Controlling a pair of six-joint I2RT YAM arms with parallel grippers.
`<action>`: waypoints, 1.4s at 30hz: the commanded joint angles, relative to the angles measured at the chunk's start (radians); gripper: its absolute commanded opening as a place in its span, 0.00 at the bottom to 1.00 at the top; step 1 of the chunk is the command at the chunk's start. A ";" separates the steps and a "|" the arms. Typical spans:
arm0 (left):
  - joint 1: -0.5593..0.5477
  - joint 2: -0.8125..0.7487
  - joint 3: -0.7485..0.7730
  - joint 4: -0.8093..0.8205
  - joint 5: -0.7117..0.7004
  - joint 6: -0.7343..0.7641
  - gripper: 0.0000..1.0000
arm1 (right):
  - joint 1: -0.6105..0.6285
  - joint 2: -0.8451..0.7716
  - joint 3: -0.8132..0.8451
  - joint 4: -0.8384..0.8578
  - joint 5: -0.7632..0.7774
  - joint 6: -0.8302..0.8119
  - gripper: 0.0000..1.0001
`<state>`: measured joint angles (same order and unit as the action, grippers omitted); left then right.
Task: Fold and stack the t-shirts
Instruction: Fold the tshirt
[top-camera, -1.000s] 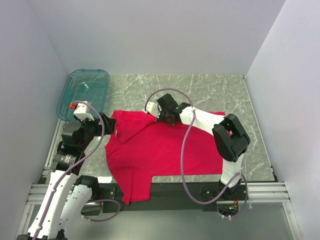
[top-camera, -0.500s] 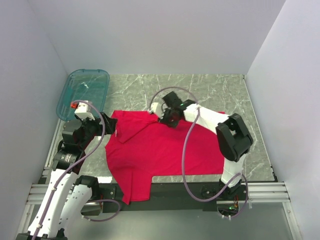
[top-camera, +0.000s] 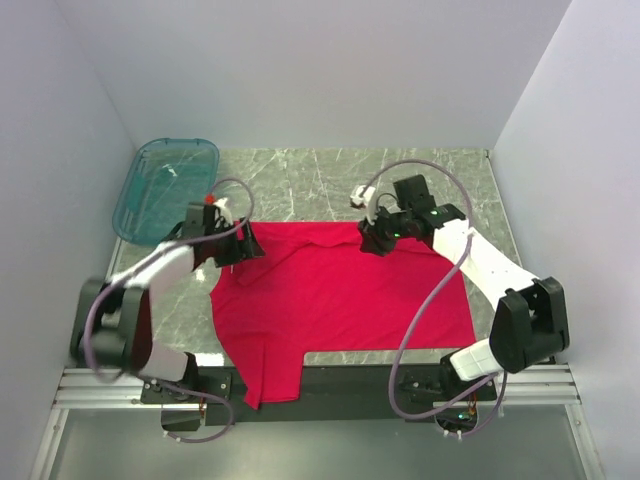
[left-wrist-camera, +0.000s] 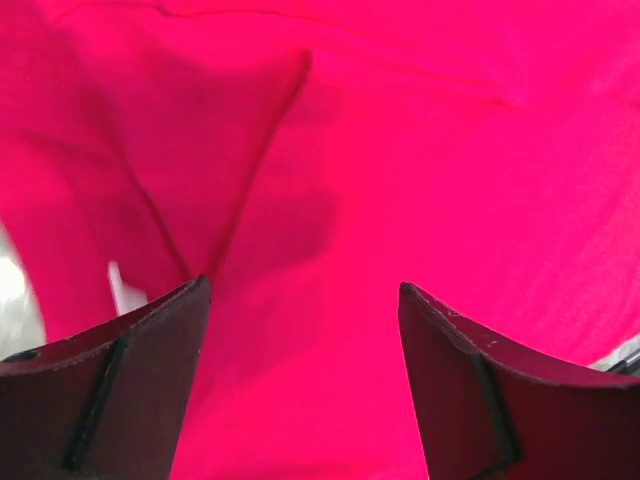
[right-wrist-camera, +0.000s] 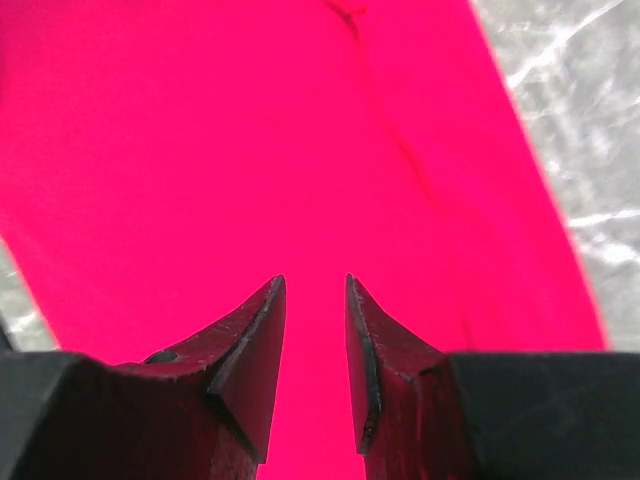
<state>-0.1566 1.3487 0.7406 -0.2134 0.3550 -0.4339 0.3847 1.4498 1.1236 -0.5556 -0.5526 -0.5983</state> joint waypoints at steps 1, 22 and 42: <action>-0.024 0.151 0.176 0.025 0.061 0.044 0.81 | -0.076 -0.058 -0.037 0.022 -0.145 0.038 0.38; -0.113 0.538 0.525 -0.230 -0.047 0.242 0.55 | -0.199 -0.098 -0.048 0.020 -0.257 0.058 0.38; -0.211 0.301 0.392 -0.290 0.132 0.245 0.01 | -0.263 -0.114 -0.048 0.017 -0.297 0.063 0.38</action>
<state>-0.3244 1.7279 1.1717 -0.4843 0.3805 -0.1986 0.1360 1.3804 1.0763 -0.5545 -0.8139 -0.5404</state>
